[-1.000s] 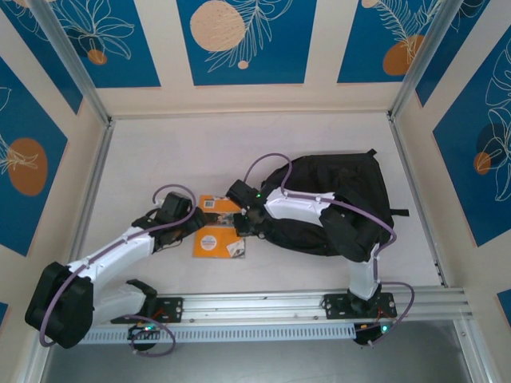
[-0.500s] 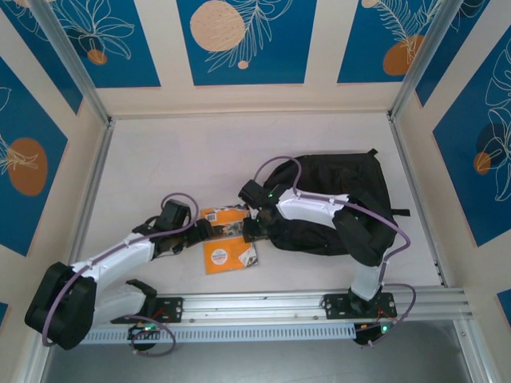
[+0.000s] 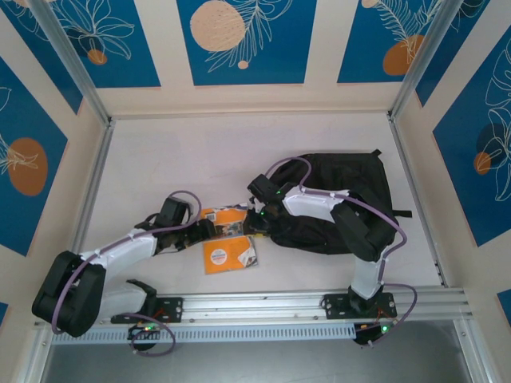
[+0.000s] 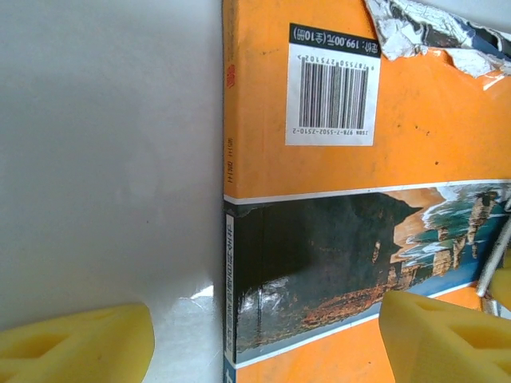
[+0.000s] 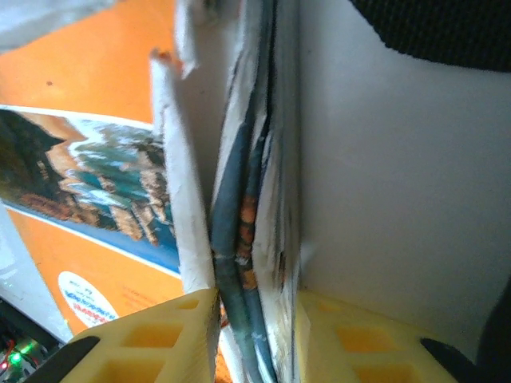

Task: Pack the student bag
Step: Pick up the book from the bottom-center of the table.

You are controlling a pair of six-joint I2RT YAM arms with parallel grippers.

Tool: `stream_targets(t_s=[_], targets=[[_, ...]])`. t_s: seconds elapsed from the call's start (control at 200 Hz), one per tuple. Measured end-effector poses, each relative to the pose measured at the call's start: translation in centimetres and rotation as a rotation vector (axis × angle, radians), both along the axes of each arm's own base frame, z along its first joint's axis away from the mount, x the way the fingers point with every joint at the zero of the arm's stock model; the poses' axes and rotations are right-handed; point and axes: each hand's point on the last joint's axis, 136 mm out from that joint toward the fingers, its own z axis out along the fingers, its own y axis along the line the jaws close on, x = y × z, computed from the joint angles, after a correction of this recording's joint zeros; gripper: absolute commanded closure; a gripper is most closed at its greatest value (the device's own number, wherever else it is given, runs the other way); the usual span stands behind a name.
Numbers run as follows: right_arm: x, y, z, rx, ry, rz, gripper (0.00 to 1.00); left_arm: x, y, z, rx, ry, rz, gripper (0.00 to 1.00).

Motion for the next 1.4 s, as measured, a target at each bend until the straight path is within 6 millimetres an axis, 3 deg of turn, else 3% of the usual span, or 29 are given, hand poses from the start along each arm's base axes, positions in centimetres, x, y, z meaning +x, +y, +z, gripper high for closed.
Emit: stream_targets(t_s=[0.19, 0.275, 0.735, 0.88, 1.035, 1.125, 1.275, 1.395], targets=[[-0.1, 0.8, -0.2, 0.034, 0.029, -0.003, 0.72, -0.1, 0.0, 0.3, -0.014, -0.006, -0.001, 0.26], [-0.1, 1.0, -0.2, 0.042, 0.032, -0.006, 0.73, 0.2, -1.2, 1.1, -0.071, -0.047, -0.033, 0.26], [-0.1, 1.0, -0.3, 0.062, 0.05, -0.018, 0.73, 0.4, -1.4, 1.6, -0.116, -0.041, -0.001, 0.25], [-0.1, 0.9, -0.3, 0.078, 0.05, -0.023, 0.73, 0.4, -1.5, 3.4, -0.162, -0.075, 0.011, 0.25], [0.0, 0.9, -0.2, 0.093, 0.052, -0.03, 0.73, 0.5, -4.0, 8.9, -0.345, -0.174, -0.054, 0.25], [0.1, 1.0, -0.2, 0.104, 0.047, -0.031, 0.73, 0.5, -4.9, 10.7, -0.423, -0.201, -0.076, 0.25], [0.2, 0.9, -0.1, 0.115, 0.045, -0.035, 0.73, 0.3, -5.4, 11.3, -0.468, -0.195, -0.09, 0.26], [0.2, 0.9, -0.1, 0.118, 0.044, -0.036, 0.73, 0.1, -5.4, 10.3, -0.459, -0.163, -0.086, 0.27]])
